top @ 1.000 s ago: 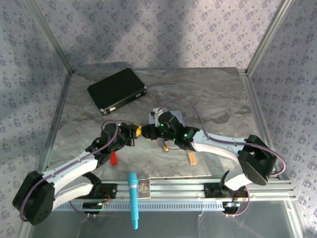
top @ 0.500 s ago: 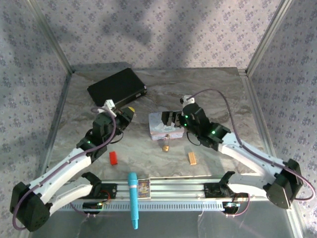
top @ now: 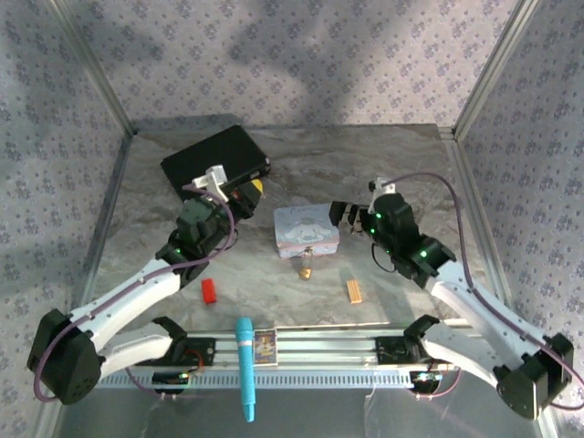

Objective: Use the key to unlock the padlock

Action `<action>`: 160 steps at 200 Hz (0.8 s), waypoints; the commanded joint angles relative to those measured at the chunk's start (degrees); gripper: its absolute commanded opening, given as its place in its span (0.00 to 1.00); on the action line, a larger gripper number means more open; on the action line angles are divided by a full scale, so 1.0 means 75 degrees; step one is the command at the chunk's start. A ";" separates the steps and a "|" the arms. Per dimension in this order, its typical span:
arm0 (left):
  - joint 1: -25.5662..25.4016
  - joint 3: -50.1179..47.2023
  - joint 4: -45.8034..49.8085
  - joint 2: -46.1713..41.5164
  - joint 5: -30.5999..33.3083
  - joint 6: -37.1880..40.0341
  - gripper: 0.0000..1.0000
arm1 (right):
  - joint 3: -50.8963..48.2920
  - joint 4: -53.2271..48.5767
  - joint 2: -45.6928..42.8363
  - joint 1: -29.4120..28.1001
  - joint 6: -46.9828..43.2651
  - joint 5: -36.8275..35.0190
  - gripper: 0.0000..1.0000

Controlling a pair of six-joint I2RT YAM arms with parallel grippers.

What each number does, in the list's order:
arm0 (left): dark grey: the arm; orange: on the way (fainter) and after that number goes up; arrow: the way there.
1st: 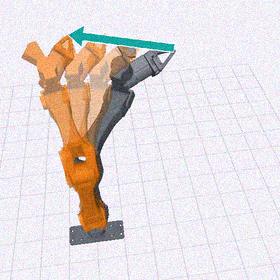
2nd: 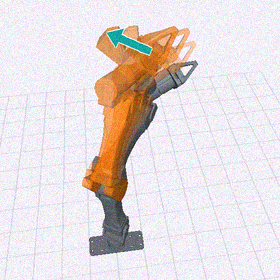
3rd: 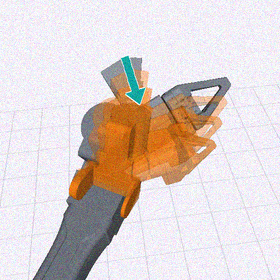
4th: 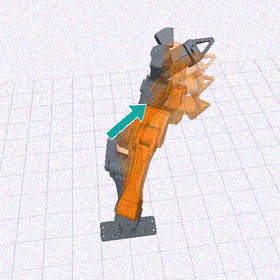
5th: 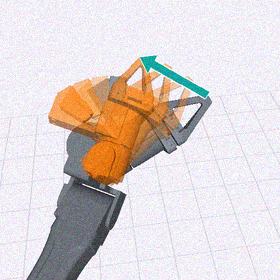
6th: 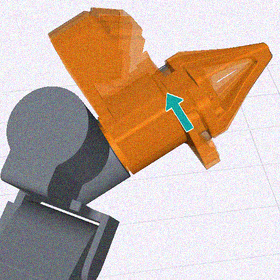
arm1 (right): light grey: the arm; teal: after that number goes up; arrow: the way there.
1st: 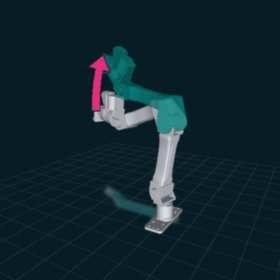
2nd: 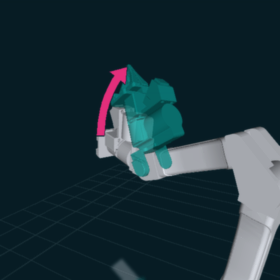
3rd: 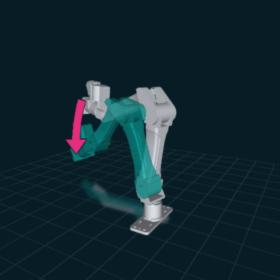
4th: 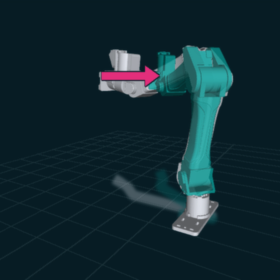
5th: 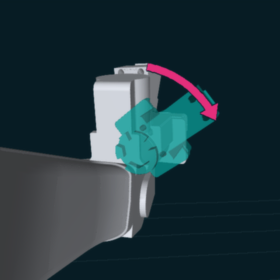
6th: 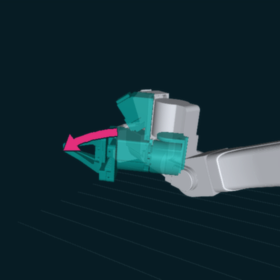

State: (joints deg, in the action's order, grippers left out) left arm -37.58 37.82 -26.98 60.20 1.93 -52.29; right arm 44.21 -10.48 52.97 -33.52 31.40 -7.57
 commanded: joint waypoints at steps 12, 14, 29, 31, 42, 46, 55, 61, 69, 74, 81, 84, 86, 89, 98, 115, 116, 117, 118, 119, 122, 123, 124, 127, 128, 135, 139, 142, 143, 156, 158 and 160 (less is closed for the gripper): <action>-0.0251 0.0184 -0.1405 0.0110 -0.0177 0.0514 0.00 | -0.0737 0.3648 0.0388 0.0397 0.1783 0.2357 1.00; -0.0274 0.0186 -0.1438 0.0115 -0.0176 0.0518 0.00 | -0.0738 0.3776 0.0446 0.0395 0.1815 0.2451 1.00; -0.0326 0.0148 -0.1762 0.0203 -0.0196 0.0483 0.00 | -0.0720 0.4685 0.0896 0.0341 0.2423 0.3075 1.00; -0.0337 0.0140 -0.1806 0.0209 -0.0198 0.0475 0.00 | -0.0728 0.4868 0.0971 0.0323 0.2502 0.3158 1.00; -0.0374 0.0137 -0.2009 0.0284 -0.0255 0.0422 0.00 | -0.0699 0.5640 0.1365 0.0246 0.2981 0.3604 0.99; -0.0385 0.0137 -0.2070 0.0301 -0.0278 0.0413 0.00 | -0.0657 0.5916 0.1498 0.0192 0.3096 0.3711 0.98; -0.0415 0.0123 -0.2213 0.0327 -0.0321 0.0393 0.00 | -0.0547 0.6411 0.1763 0.0017 0.3135 0.3934 0.95; -0.0434 0.0142 -0.2260 0.0338 -0.0339 0.0387 0.00 | -0.0433 0.6515 0.1883 -0.0129 0.3071 0.4010 0.93; -0.0449 0.0157 -0.2225 0.0337 -0.0346 0.0375 0.00 | -0.0254 0.6563 0.2010 -0.0323 0.2892 0.4109 0.89; -0.0460 0.0191 -0.2168 0.0328 -0.0352 0.0375 0.00 | -0.0143 0.6567 0.2074 -0.0423 0.2779 0.4180 0.87; -0.0467 0.0201 -0.2151 0.0317 -0.0341 0.0354 0.00 | -0.0045 0.6680 0.2162 -0.0572 0.2723 0.4256 0.86; -0.0473 0.0190 -0.2181 0.0330 -0.0340 0.0340 0.00 | -0.0036 0.6777 0.2200 -0.0613 0.2732 0.4281 0.85; -0.0473 0.0185 -0.2203 0.0331 -0.0340 0.0316 0.00 | -0.0029 0.6829 0.2229 -0.0639 0.2737 0.4294 0.85; -0.0469 0.0173 -0.2244 0.0336 -0.0346 0.0300 0.00 | -0.0005 0.6947 0.2265 -0.0675 0.2751 0.4324 0.85; -0.0471 0.0138 -0.2349 0.0368 -0.0360 0.0182 0.00 | 0.0033 0.7298 0.2396 -0.0739 0.2791 0.4494 0.80; -0.0514 0.0100 -0.2582 0.0432 -0.0445 0.0017 0.00 | 0.0139 0.7964 0.2724 -0.0791 0.2999 0.4863 0.61; -0.0517 0.0101 -0.2586 0.0439 -0.0451 0.0008 0.00 | 0.0146 0.7985 0.2741 -0.0786 0.3016 0.4876 0.60; -0.0519 0.0095 -0.2594 0.0442 -0.0448 -0.0002 0.00 | 0.0149 0.8043 0.2761 -0.0784 0.3036 0.4894 0.60; -0.0525 0.0098 -0.2598 0.0444 -0.0453 -0.0013 0.00 | 0.0151 0.8072 0.2771 -0.0782 0.3052 0.4909 0.59; -0.0523 0.0100 -0.2605 0.0444 -0.0455 -0.0024 0.00 | 0.0152 0.8133 0.2794 -0.0782 0.3071 0.4916 0.59; -0.0541 0.0100 -0.2617 0.0454 -0.0457 -0.0060 0.00 | 0.0159 0.8254 0.2834 -0.0791 0.3113 0.4952 0.57; -0.0542 0.0101 -0.2621 0.0456 -0.0457 -0.0066 0.00 | 0.0162 0.8306 0.2854 -0.0792 0.3126 0.4961 0.57; -0.0549 0.0101 -0.2623 0.0456 -0.0457 -0.0074 0.00 | 0.0169 0.8344 0.2876 -0.0786 0.3132 0.4972 0.56; -0.0562 0.0110 -0.2634 0.0457 -0.0467 -0.0093 0.00 | 0.0177 0.8431 0.2920 -0.0782 0.3172 0.5005 0.56; -0.0564 0.0106 -0.2635 0.0457 -0.0468 -0.0094 0.00 | 0.0182 0.8453 0.2927 -0.0793 0.3173 0.5017 0.56; -0.0594 0.0108 -0.2648 0.0457 -0.0475 -0.0106 0.00 | 0.0238 0.8521 0.3001 -0.0788 0.3198 0.5063 0.53; -0.0620 0.0116 -0.2643 0.0440 -0.0471 -0.0106 0.00 | 0.0280 0.8503 0.3042 -0.0783 0.3197 0.5081 0.49; -0.0634 0.0118 -0.2637 0.0423 -0.0469 -0.0115 0.00 | 0.0309 0.8482 0.3066 -0.0799 0.3186 0.5083 0.45; -0.0636 0.0121 -0.2631 0.0416 -0.0475 -0.0116 0.00 | 0.0319 0.8467 0.3070 -0.0790 0.3185 0.5085 0.43; -0.0671 0.0130 -0.2586 0.0369 -0.0435 -0.0161 0.00 | 0.0396 0.8353 0.3131 -0.0793 0.3170 0.5048 0.16; -0.0672 0.0141 -0.2580 0.0365 -0.0428 -0.0164 0.00 | 0.0404 0.8348 0.3150 -0.0796 0.3172 0.5043 0.15; -0.0681 0.0141 -0.2582 0.0358 -0.0424 -0.0173 0.00 | 0.0400 0.8350 0.3154 -0.0785 0.3167 0.5041 0.15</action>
State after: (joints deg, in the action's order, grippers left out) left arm -41.95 37.82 -43.18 63.55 -0.62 -52.45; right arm 44.80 48.01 75.59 -39.42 54.26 28.01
